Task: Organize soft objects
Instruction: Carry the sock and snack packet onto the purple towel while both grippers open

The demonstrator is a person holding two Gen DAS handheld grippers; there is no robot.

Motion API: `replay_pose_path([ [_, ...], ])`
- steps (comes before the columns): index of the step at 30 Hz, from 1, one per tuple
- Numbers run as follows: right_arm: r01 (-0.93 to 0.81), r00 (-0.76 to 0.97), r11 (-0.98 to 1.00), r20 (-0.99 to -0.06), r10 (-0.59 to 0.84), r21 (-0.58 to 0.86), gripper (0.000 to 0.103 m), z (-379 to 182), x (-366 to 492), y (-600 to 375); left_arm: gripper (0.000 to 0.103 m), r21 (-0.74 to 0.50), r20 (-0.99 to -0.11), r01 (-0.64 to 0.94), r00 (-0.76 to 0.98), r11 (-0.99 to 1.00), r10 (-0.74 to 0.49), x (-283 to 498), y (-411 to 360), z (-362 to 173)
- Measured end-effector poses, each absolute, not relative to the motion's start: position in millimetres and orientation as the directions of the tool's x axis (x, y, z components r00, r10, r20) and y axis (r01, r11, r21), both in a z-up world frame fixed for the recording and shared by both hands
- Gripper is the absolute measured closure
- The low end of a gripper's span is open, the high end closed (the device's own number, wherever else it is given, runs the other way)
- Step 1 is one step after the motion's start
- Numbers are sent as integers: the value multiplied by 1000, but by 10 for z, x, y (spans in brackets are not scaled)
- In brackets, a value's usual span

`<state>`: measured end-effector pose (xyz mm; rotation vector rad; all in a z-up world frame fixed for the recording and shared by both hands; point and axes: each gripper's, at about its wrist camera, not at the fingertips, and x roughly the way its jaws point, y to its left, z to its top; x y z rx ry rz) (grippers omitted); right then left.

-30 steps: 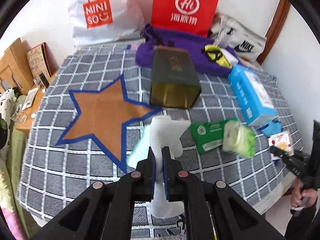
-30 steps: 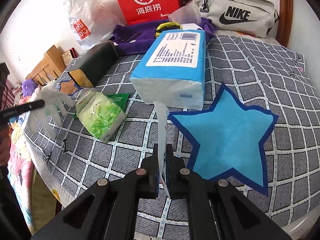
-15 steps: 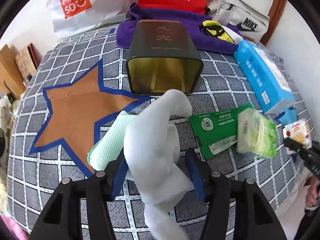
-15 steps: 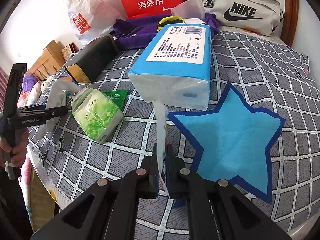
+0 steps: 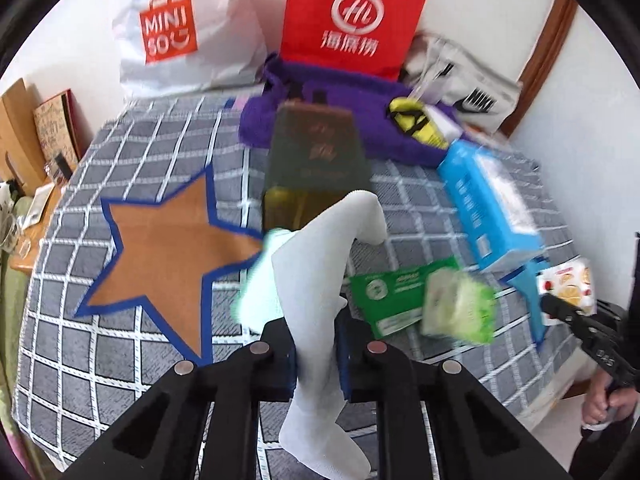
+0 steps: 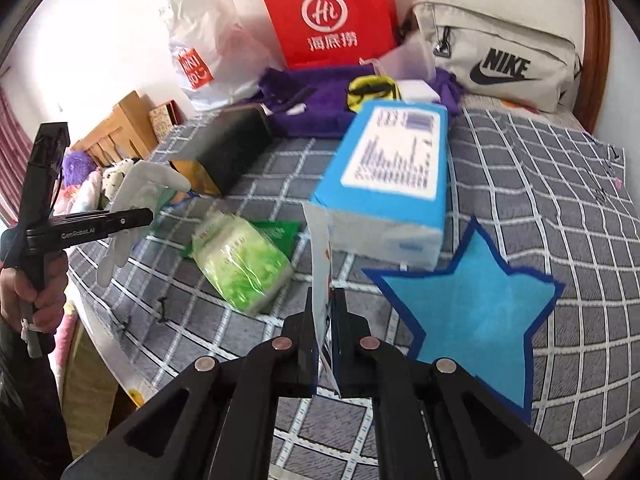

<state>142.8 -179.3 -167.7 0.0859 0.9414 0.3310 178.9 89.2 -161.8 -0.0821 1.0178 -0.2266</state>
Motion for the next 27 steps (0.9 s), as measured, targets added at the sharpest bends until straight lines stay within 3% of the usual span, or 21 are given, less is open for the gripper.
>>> replay_pose_path([
  [9,-193,595,959,-753,281,205,98,-1304,1646,-1881,88,-282,-760,138,572,949,-309,1967,951,-1184],
  [14,-176,632,967,-731,256,187,98,-1058,1870,-1881,88,-282,-737,157,596,946,-318,2162,874,-998],
  [27,-230,609,935,-710,354,269,98,-956,2865,-1789,88,-348,-706,142,611,927,-359,2952,764,-884],
])
